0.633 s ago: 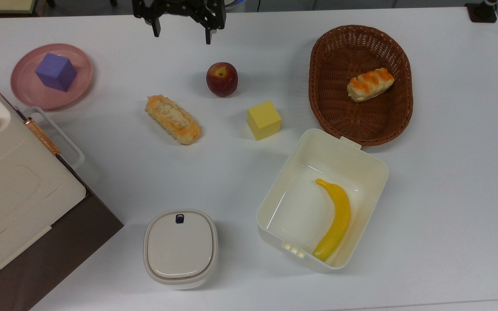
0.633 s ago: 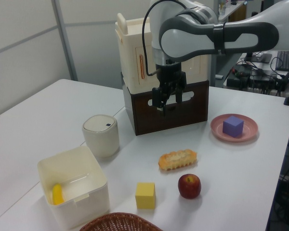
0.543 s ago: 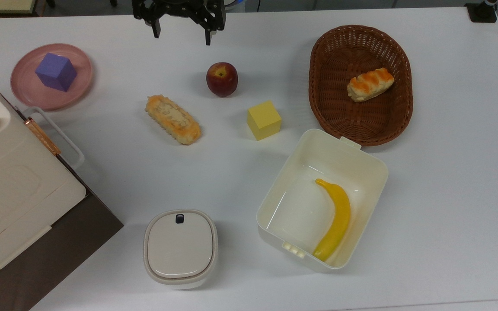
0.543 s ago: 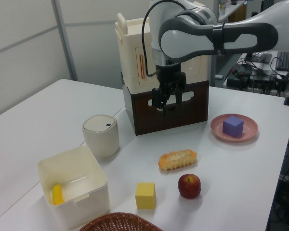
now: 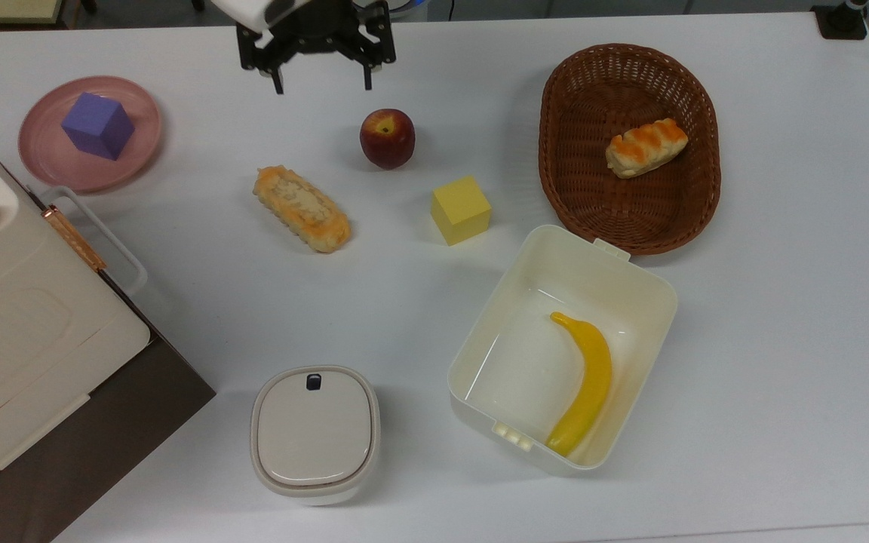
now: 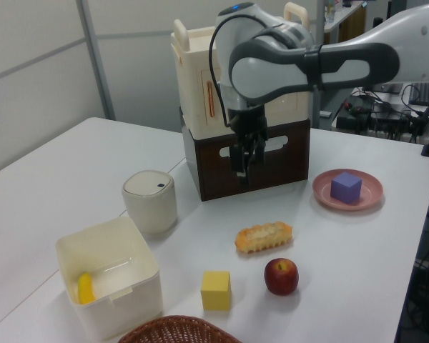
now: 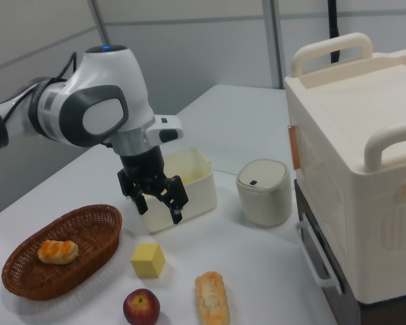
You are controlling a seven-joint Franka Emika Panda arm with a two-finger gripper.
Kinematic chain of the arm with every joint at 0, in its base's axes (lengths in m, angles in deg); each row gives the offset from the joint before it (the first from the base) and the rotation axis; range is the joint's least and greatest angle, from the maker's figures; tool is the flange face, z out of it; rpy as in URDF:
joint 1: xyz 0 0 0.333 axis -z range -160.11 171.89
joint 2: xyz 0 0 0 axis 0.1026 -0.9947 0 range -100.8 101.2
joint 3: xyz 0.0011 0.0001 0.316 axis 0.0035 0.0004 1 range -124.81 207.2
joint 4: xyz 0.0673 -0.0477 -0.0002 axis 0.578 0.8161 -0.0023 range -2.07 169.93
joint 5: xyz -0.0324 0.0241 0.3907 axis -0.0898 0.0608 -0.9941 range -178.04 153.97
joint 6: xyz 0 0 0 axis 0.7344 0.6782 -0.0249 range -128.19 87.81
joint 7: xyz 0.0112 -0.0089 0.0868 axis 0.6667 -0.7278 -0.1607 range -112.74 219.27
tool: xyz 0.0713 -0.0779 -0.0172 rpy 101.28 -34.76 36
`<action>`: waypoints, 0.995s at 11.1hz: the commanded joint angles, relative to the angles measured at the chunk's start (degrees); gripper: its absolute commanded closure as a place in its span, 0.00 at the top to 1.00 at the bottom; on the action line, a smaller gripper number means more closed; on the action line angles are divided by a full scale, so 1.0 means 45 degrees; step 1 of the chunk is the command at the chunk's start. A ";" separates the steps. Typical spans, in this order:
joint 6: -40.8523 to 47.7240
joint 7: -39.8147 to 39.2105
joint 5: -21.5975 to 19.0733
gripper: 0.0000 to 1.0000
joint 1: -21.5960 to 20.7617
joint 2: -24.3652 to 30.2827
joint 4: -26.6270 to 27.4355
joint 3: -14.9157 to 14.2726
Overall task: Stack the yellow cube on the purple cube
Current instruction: 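Move the gripper over the yellow cube and lower toward it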
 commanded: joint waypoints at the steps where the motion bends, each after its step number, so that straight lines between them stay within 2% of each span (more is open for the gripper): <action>1: -0.0080 -0.0375 -0.0156 1.00 -0.0515 -0.0275 0.0102 -0.0137; 6: -0.0704 -0.0238 -0.0195 1.00 -0.1139 -0.1173 0.0355 -0.0118; 9: -0.1989 -0.0336 -0.0156 1.00 -0.1958 -0.1446 0.1602 -0.0137; 11: -0.2305 -0.0317 -0.0058 1.00 -0.2466 -0.2089 0.1898 -0.0137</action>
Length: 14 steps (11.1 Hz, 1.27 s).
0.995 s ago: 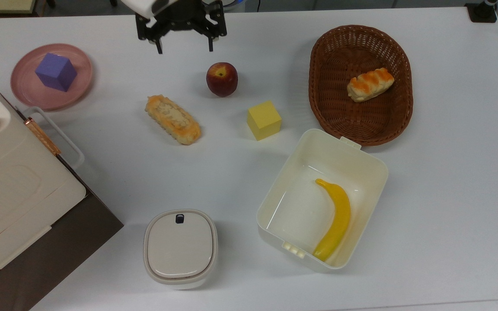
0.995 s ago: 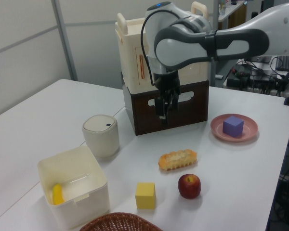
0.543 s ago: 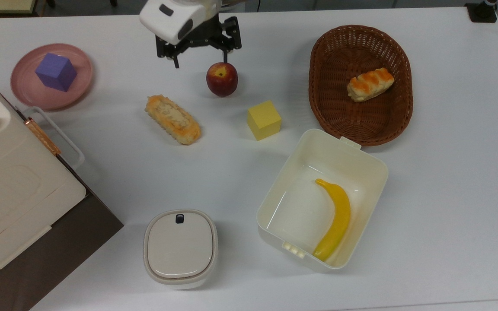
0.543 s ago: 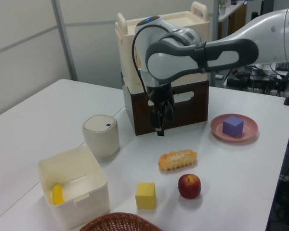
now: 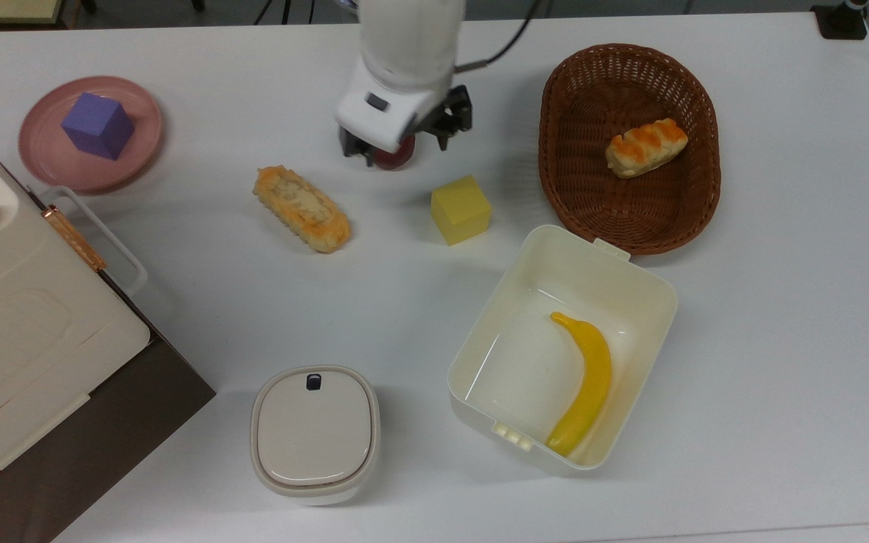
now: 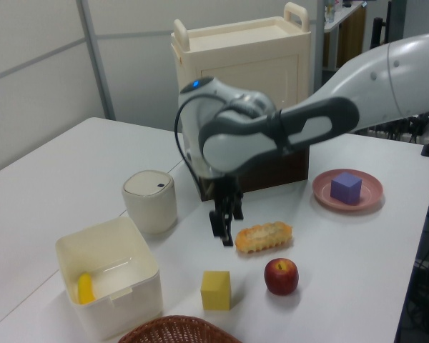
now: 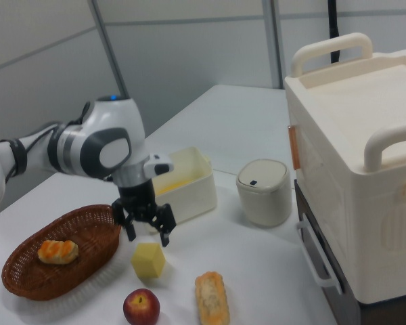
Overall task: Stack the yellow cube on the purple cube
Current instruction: 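Move the gripper over the yellow cube and lower toward it, then close the gripper on the yellow cube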
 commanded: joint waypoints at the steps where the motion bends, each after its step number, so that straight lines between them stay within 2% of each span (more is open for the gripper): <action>1: -0.0894 -0.0122 -0.0052 1.00 -0.0852 -0.0684 0.0687 -0.0190; 6: -0.1912 -0.0063 -0.0072 1.00 -0.1069 -0.1663 0.0667 -0.0034; 14: -0.1210 -0.1000 -0.0208 1.00 -0.0952 -0.1215 0.0413 0.0025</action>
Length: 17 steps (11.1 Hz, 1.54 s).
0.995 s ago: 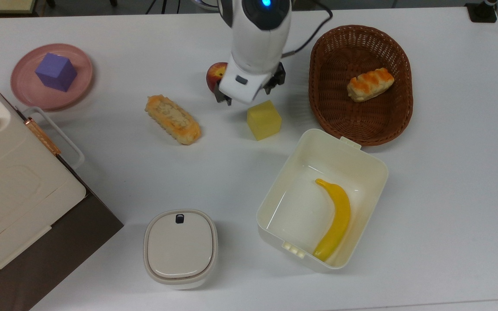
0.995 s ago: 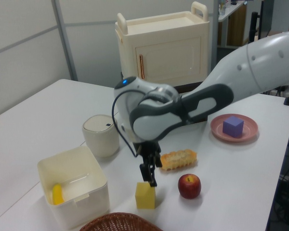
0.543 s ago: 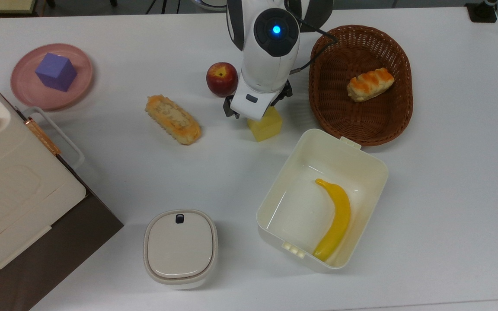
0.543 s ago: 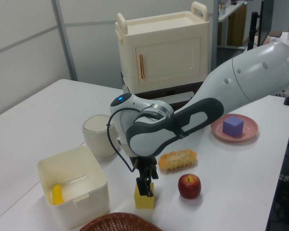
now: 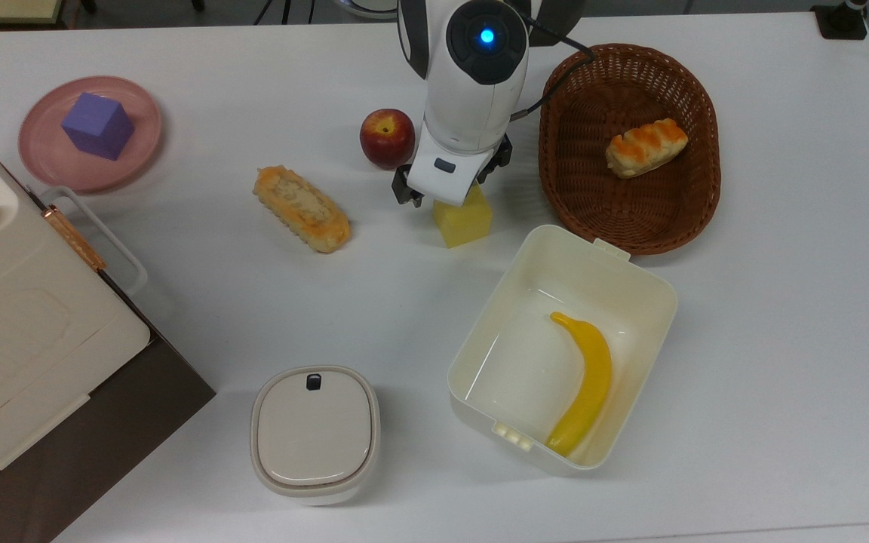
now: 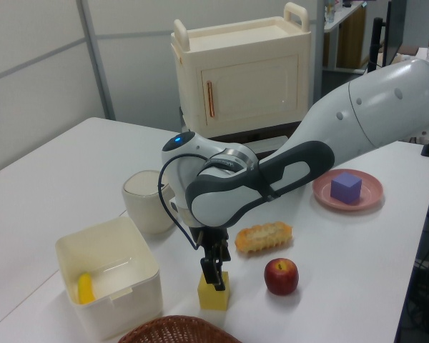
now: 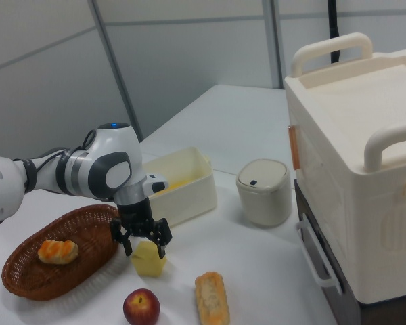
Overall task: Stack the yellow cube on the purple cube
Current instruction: 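Close the gripper on the yellow cube, then lift the yellow cube and carry it to the purple cube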
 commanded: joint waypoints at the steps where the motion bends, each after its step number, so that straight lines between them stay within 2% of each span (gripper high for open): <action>1: 0.0208 -0.0363 -0.0190 1.00 -0.0061 0.0172 0.0050 -0.0026; 5: -0.0554 0.0378 -0.0035 1.00 -0.0256 -0.0472 -0.0008 0.0014; 6: -0.0554 0.0515 -0.0015 0.97 -0.0179 -0.0473 -0.0124 -0.0006; 8: -0.0554 0.0517 0.0005 0.59 -0.0159 -0.0492 -0.0145 -0.0006; 9: -0.0535 0.0497 0.0044 0.49 -0.0178 -0.0492 -0.0145 -0.0006; 11: -0.0263 0.0477 0.0549 0.48 -0.0139 -0.0318 -0.0145 -0.0083; 12: 0.0473 0.0420 0.0997 0.48 -0.0023 0.0109 -0.0164 -0.0142; 14: 0.1377 0.0244 0.1391 0.48 0.0950 0.1124 -0.0126 -0.0123; 17: 0.1438 -0.1935 0.1431 0.48 0.3270 0.1810 -0.0048 -0.0123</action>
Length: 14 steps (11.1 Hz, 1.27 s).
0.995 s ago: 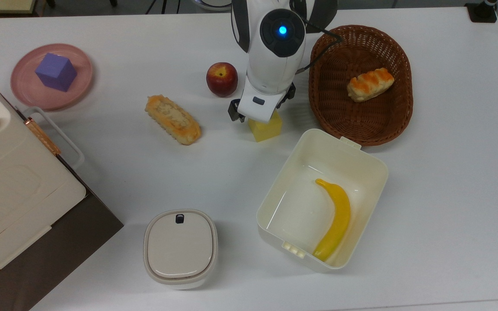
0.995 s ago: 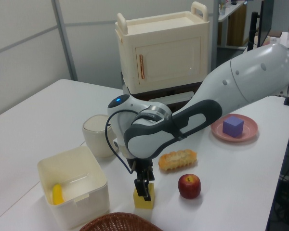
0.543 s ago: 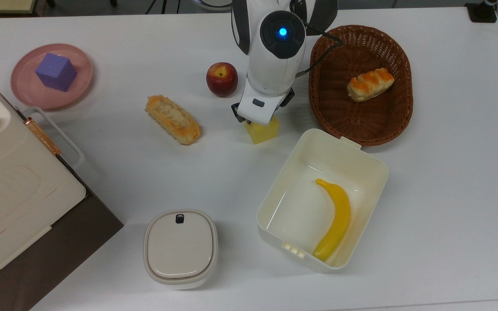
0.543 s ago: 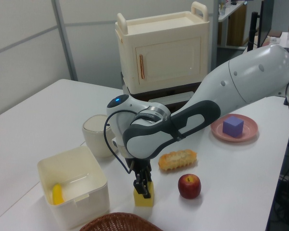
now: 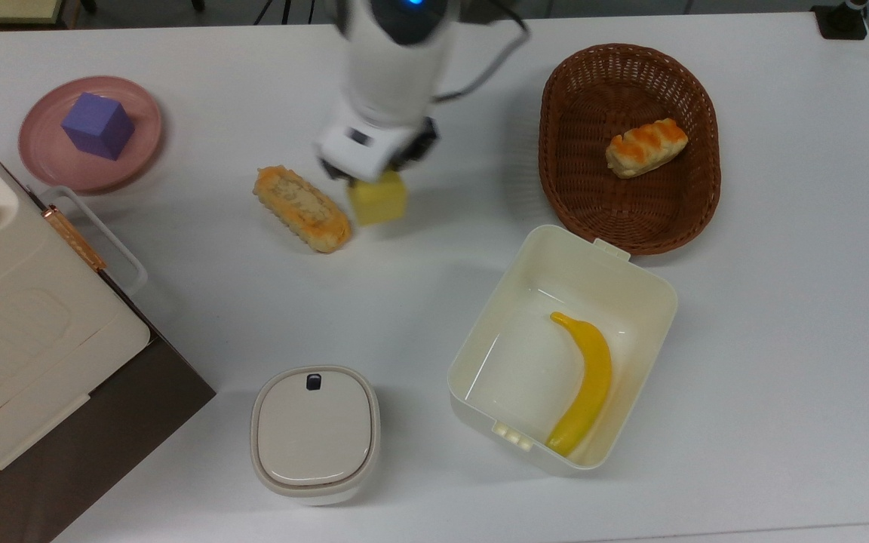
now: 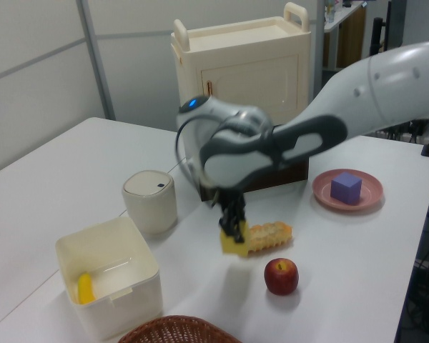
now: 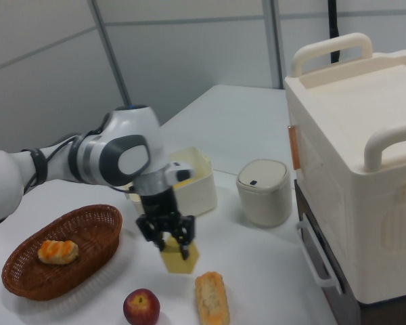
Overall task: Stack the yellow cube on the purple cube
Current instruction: 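Lift the yellow cube and carry it to the purple cube, then lower the yellow cube onto the purple cube and open the gripper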
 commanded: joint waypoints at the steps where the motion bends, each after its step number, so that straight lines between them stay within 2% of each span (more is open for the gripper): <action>1: 0.0274 -0.2769 0.0167 0.48 0.2413 0.1069 0.0449 0.0039; 5: 0.0334 -0.6679 0.0459 0.48 0.5793 0.1169 0.0664 0.0039; 8: 0.0197 -0.8068 0.0557 0.48 0.7338 0.1013 0.0645 0.0039; 12: -0.0251 -0.8854 0.0693 0.51 0.8181 0.0819 0.0586 0.0039; 14: -0.0583 -0.9011 0.0850 0.56 0.8340 0.0564 0.0567 0.0039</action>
